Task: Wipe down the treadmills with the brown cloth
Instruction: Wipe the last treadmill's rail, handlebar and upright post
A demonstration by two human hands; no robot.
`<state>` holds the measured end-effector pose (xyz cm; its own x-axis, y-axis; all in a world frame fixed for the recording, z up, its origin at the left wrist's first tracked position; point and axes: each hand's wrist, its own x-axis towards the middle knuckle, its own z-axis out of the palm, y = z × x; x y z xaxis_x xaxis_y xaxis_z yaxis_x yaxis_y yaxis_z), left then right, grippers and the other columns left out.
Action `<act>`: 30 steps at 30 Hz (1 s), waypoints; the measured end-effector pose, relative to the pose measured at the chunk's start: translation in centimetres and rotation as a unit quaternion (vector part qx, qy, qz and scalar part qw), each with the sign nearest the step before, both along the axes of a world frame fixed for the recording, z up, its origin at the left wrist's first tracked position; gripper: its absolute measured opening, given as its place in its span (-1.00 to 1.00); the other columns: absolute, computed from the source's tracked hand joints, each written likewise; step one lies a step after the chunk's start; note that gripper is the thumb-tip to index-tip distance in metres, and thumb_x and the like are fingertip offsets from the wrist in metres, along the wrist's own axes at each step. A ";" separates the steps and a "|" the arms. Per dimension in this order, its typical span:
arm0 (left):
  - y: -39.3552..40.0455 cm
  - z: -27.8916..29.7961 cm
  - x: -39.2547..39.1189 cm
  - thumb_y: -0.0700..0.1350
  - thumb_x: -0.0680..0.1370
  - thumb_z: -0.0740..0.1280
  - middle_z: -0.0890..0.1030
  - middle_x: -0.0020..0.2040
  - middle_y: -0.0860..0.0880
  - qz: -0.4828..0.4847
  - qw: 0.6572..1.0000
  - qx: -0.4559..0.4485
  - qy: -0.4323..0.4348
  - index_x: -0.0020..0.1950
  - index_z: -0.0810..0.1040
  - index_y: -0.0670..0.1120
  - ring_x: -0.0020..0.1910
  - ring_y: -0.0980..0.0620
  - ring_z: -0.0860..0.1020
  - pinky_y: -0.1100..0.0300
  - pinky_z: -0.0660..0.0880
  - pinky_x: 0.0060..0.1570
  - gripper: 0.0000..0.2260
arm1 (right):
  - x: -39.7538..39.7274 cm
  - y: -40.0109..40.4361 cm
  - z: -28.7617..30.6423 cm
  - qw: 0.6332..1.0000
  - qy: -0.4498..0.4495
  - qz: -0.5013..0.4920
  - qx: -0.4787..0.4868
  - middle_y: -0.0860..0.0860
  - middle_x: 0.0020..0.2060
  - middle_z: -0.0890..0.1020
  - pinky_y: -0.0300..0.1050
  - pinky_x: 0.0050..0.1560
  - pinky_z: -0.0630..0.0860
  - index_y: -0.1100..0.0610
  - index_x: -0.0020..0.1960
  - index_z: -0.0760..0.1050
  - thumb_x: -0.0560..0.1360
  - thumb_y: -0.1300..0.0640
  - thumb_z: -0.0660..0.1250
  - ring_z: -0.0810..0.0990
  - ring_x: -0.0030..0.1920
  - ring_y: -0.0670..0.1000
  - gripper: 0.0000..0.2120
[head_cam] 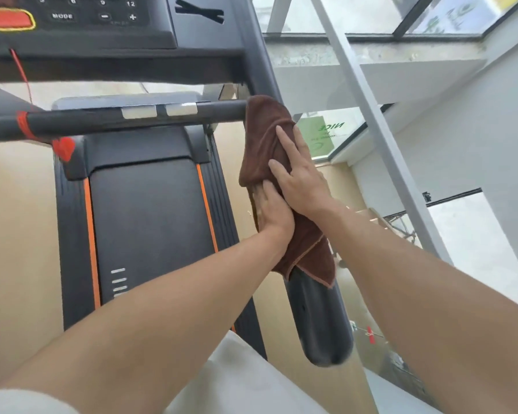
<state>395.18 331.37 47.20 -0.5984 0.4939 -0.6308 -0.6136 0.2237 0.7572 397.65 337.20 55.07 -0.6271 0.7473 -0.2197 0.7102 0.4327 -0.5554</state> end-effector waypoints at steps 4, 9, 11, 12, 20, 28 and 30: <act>-5.5 2.1 5.8 0.23 0.62 -0.12 0.28 0.60 0.06 -0.022 0.999 -0.002 0.049 0.63 0.16 0.15 0.58 0.02 0.24 -0.07 0.13 0.57 -0.42 | 6.3 -4.5 -0.8 0.995 0.068 -0.026 -0.064 -0.18 0.64 0.00 0.12 0.60 0.09 -0.28 0.62 0.04 0.67 -0.12 0.15 0.03 0.62 -0.12 -0.43; -11.1 2.0 12.1 0.20 0.66 -0.11 0.29 0.60 0.09 -0.039 0.997 -0.007 0.070 0.64 0.11 0.19 0.58 -0.04 0.24 -0.11 0.09 0.58 -0.47 | 13.5 -9.8 -1.5 0.979 0.131 -0.065 -0.146 -0.18 0.59 0.22 -0.06 0.58 0.14 -0.27 0.62 0.05 0.69 -0.09 0.15 0.22 0.55 -0.15 -0.45; -12.7 1.7 14.0 0.33 0.54 -0.12 0.32 0.58 0.08 -0.046 0.996 -0.005 0.074 0.63 0.10 0.25 0.56 -0.05 0.27 -0.14 0.14 0.56 -0.36 | 15.5 -11.4 -1.3 0.975 0.132 -0.074 -0.164 -0.15 0.57 0.28 -0.20 0.47 0.21 -0.26 0.63 0.02 0.71 -0.07 0.13 0.32 0.49 -0.12 -0.46; -13.3 1.6 14.8 0.37 0.49 -0.13 0.33 0.58 0.08 -0.050 0.996 -0.003 0.074 0.62 0.09 0.28 0.56 -0.06 0.28 -0.15 0.15 0.56 -0.33 | 16.4 -12.1 -1.3 0.972 0.134 -0.080 -0.174 -0.14 0.56 0.31 -0.24 0.41 0.23 -0.25 0.63 0.01 0.72 -0.07 0.12 0.36 0.46 -0.11 -0.46; -16.9 1.8 19.3 0.42 0.51 -0.12 0.28 0.59 0.13 -0.041 0.995 0.025 0.090 0.60 0.04 0.36 0.57 0.03 0.27 -0.13 0.19 0.56 -0.36 | 21.6 -17.5 -2.7 0.946 0.198 -0.172 -0.192 -0.20 0.38 0.46 -0.19 0.33 0.38 -0.20 0.60 0.20 0.72 -0.15 0.04 0.48 0.30 -0.18 -0.55; -16.2 2.4 18.0 0.34 0.58 -0.03 0.09 0.65 0.16 -0.089 0.980 0.067 0.167 0.63 -0.08 0.30 0.62 0.10 0.10 -0.09 0.06 0.61 -0.38 | 21.6 -19.1 -2.5 0.951 0.167 -0.209 -0.154 -0.27 0.30 0.51 -0.14 0.30 0.43 -0.38 0.50 0.22 0.67 -0.25 0.04 0.51 0.20 -0.25 -0.61; -13.9 2.9 15.6 0.25 0.64 0.00 0.02 0.67 0.15 -0.096 0.975 0.068 0.188 0.64 -0.11 0.25 0.64 0.10 0.04 -0.08 0.01 0.62 -0.42 | 19.7 -17.2 -1.8 0.966 0.131 -0.185 -0.125 -0.19 0.37 0.50 -0.17 0.30 0.38 -0.30 0.56 0.19 0.70 -0.19 0.02 0.48 0.25 -0.17 -0.58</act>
